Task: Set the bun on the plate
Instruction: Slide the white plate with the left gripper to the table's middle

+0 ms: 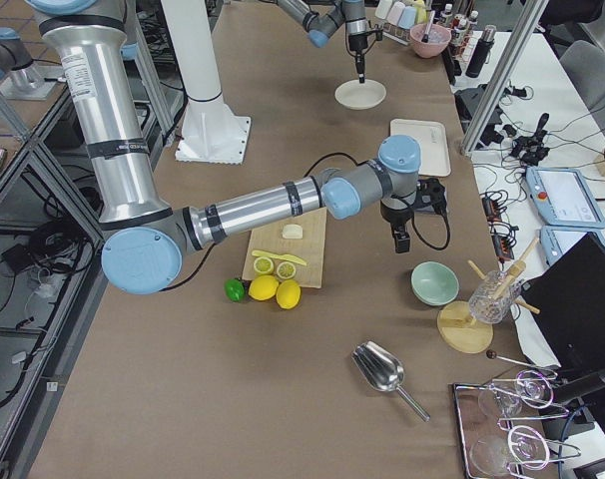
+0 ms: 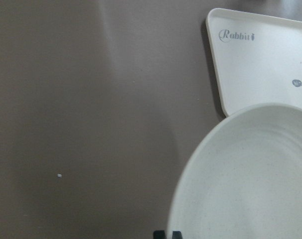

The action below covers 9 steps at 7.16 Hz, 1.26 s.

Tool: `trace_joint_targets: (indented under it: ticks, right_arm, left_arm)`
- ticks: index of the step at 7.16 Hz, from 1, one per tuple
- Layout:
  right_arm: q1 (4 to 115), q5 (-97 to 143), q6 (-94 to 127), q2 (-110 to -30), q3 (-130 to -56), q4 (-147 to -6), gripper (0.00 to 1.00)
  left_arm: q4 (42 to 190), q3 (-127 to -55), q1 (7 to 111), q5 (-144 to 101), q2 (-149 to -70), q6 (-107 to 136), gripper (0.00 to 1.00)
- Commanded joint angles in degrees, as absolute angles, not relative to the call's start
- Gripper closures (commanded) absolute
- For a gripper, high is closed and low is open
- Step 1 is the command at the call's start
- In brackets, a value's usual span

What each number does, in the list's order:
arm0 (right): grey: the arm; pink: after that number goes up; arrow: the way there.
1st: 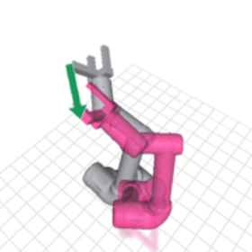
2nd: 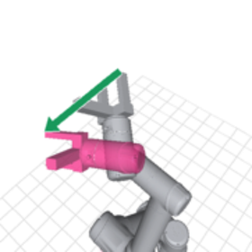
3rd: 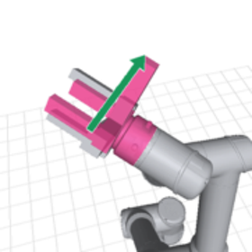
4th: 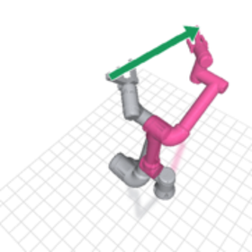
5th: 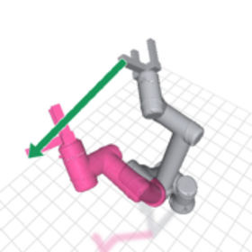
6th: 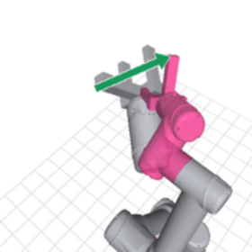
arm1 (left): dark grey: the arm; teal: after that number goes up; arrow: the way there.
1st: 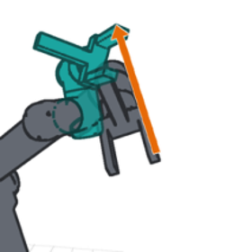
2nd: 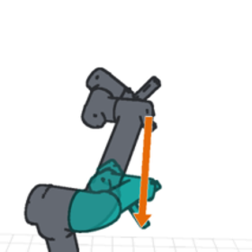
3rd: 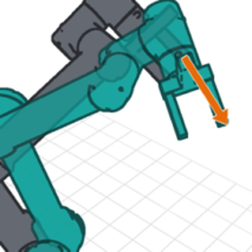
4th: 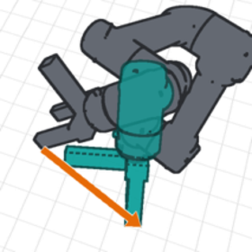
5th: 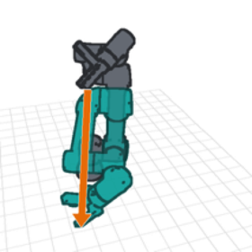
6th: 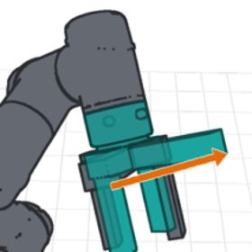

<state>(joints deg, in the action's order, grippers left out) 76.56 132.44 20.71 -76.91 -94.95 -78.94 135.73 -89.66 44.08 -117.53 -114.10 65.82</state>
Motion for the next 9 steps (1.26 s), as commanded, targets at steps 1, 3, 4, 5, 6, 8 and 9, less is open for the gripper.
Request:
trace_joint_targets:
  ticks: [1, 3, 4, 5, 6, 8, 9]
  right_arm:
    - [76.29, 132.36, 20.83, -76.90, -94.57, -79.01, 0.00]
    - [76.29, 132.19, 23.54, -76.73, -94.22, -78.84, 0.00]
    - [76.29, 132.27, 23.64, -76.82, -94.13, -78.84, 0.00]
    - [76.29, 132.36, 23.73, -76.73, -94.30, -78.84, 0.00]
    - [76.03, 132.54, 23.82, -76.73, -94.65, -78.84, 0.00]
    - [73.76, 132.71, 25.22, -74.19, -95.36, -79.54, 0.00]
    - [71.13, 132.63, 26.09, -73.48, -95.10, -79.63, 0.00]
  left_arm:
    - [135.70, -93.15, 32.40, -106.06, -114.34, 70.48, 1.00]
    - [135.70, -95.00, 26.03, -100.47, -113.65, 70.49, 1.00]
    - [135.62, -94.92, 24.80, -100.37, -114.25, 70.49, 0.45]
    - [135.62, -95.01, 24.70, -97.93, -114.26, 70.14, 0.03]
    - [135.62, -95.44, 25.31, -97.65, -114.17, 70.14, 0.03]
    - [134.48, -97.82, 31.25, -99.74, -113.38, 70.14, 0.03]
    - [130.38, -97.82, 36.94, -104.37, -113.55, 69.96, 0.03]
